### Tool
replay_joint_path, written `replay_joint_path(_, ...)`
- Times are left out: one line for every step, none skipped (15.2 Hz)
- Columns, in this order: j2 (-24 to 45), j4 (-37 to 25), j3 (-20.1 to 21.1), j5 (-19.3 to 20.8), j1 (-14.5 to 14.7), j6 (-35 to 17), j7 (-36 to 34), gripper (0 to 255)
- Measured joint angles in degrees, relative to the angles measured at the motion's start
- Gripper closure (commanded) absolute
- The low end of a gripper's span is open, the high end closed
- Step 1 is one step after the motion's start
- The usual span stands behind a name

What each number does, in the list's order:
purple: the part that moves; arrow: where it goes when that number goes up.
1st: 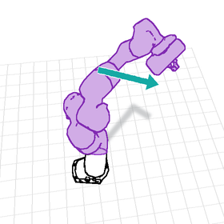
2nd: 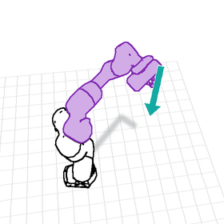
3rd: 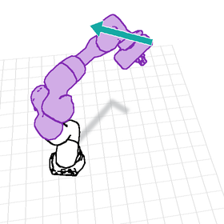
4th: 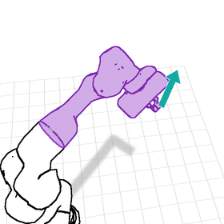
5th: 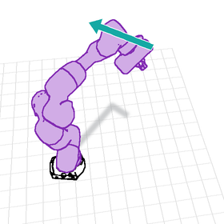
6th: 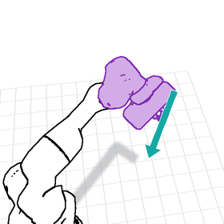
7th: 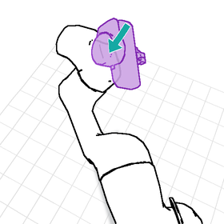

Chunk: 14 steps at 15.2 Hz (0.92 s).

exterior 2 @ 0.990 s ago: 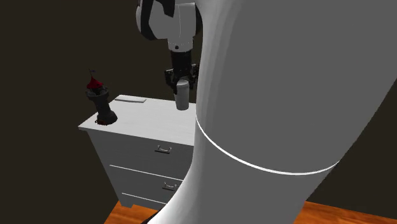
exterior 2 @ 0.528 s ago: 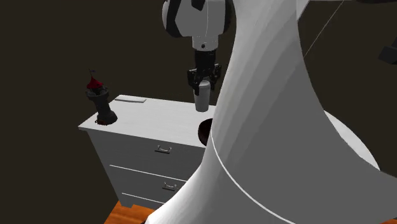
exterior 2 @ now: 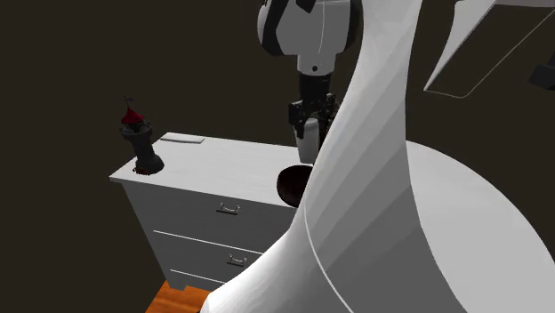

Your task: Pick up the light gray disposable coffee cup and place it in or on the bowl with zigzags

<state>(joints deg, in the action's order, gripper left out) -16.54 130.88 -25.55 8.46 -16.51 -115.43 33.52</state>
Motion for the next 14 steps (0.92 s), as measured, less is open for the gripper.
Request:
replay_joint_path(0.14,0.59,-0.05,0.0,0.01,-0.71,-0.03,255)
replay_joint_path(0.18,1.38,-0.15,0.08,-0.05,-1.53,0.0,255)
replay_joint_path(0.66,1.85,-0.26,-0.05,0.01,-2.46,0.04,255)
replay_joint_path(0.94,2.41,-0.39,-0.08,-0.01,-3.28,0.13,255)
replay_joint_path(1.25,2.85,-0.56,-0.12,-0.04,-4.03,0.29,255)
replay_joint_path(1.53,3.54,-0.66,-0.16,-0.04,-4.98,0.32,255)
replay_joint_path(1.81,3.93,-0.81,-0.2,-0.07,-5.64,0.46,255)
replay_joint_path(1.95,4.5,-0.87,-0.2,-0.08,-6.35,0.45,255)
replay_joint_path(2.48,4.92,-1.02,-0.35,-0.03,-7.27,0.57,255)
replay_joint_path(2.96,5.27,-1.15,-0.49,0.0,-8.07,0.71,255)
replay_joint_path(3.52,5.67,-1.29,-0.66,0.05,-9.0,0.84,255)
replay_joint_path(3.97,5.95,-1.41,-0.81,0.08,-9.71,0.97,255)
replay_joint_path(4.36,6.41,-1.52,-0.91,0.1,-10.54,1.07,255)
replay_joint_path(4.77,6.8,-1.65,-1.04,0.11,-11.31,1.22,255)
